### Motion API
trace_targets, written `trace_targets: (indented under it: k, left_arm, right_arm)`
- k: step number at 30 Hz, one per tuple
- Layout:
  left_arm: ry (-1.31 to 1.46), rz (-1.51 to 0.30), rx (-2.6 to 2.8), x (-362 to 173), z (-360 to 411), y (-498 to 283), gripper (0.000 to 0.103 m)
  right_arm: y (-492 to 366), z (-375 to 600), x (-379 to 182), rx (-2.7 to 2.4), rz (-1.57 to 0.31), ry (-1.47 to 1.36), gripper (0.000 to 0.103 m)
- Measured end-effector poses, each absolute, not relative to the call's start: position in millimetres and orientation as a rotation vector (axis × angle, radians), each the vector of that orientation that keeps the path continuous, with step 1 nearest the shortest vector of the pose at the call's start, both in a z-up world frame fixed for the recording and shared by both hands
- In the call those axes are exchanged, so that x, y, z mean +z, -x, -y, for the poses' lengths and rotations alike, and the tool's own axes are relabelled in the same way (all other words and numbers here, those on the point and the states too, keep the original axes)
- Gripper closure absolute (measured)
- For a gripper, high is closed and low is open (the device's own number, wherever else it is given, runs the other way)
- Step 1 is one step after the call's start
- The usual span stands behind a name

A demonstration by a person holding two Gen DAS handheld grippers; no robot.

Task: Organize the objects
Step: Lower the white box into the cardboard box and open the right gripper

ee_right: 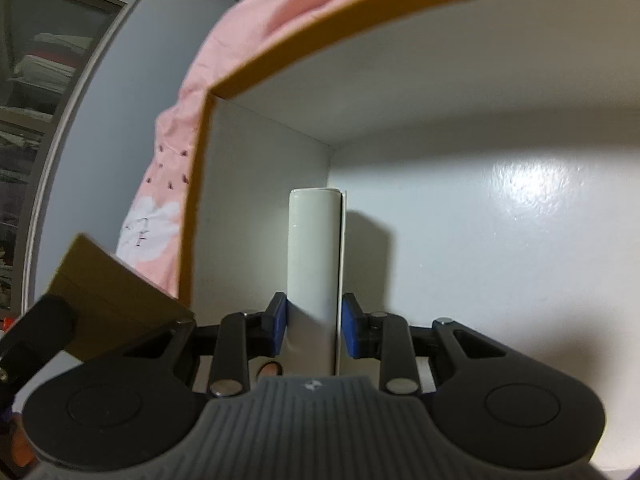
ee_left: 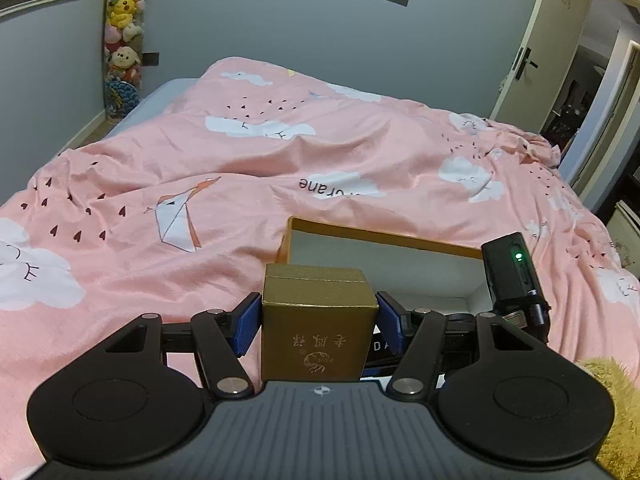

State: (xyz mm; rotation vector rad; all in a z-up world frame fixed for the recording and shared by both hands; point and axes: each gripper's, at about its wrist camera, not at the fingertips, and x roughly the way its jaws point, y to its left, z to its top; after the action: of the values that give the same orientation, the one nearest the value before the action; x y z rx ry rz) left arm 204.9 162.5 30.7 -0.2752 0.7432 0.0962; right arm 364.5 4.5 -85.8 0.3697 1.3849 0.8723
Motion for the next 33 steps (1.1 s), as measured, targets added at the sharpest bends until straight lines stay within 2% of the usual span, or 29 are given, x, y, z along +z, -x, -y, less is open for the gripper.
trace_targets:
  k: [7,11,20,22,24,28,33]
  left_arm:
    - [0.274,-0.744,0.096,28,-164,-209,0.033]
    - [0.279,-0.742,0.091,27,-164,-210,0.033]
    - [0.276,-0.732,0.073,30,-161,-214,0.033]
    - [0.27,-0.732,0.065,31,-158,-218,0.033]
    - [0.269,-0.738,0.055,30,-155,-222,0.033]
    - [0.265,-0.758,0.035,28,-150,-233,0.033]
    - [0.244,-0.77,0.038,23,-146,-248,0.033]
  right_arm:
    - [-367,-11,-92,0.826,-1.416,-0.311,0.071]
    - [-363,-13,-89,0.785,-1.397,-0.203,0.063]
    - [-361,-5,-83,0.761,-1.404,-0.108,0.053]
    - [-360,-2,-81,0.783,-1.409,-0.102,0.055]
    - [-359,-4,-84,0.798,-1.421,-0.104,0.065]
    - [-358,-13,-87,0.852,-1.418,-0.134,0.078]
    - [-361,-10,-88,0.866,-1.419,-0.145,0.078]
